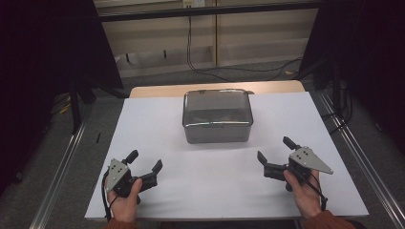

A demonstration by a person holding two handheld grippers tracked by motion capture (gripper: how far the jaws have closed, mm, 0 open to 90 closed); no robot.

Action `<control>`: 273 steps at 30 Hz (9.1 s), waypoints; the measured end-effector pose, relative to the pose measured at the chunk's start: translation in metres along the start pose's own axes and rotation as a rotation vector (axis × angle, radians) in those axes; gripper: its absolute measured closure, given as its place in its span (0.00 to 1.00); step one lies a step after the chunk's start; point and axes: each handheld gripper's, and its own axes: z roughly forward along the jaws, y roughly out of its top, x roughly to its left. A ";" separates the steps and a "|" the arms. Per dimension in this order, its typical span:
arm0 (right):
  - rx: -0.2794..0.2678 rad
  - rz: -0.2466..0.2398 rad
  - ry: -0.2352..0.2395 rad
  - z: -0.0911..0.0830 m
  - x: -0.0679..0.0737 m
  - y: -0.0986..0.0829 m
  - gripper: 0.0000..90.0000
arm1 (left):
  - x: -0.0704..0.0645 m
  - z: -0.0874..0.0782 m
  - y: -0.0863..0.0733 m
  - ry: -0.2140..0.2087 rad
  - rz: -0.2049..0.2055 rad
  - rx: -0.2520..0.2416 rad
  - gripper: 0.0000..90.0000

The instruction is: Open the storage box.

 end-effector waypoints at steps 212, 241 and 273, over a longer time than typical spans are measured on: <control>0.066 -1.293 -0.075 0.124 0.098 0.050 0.90 | -0.012 0.120 0.041 -0.176 0.130 0.032 0.04; 0.070 -1.298 -0.074 0.124 0.100 0.050 0.88 | -0.005 0.166 0.041 -0.134 0.171 0.008 0.11; 0.054 -0.716 0.038 0.117 0.043 0.060 0.47 | -0.011 0.171 0.046 -0.180 0.278 0.004 0.37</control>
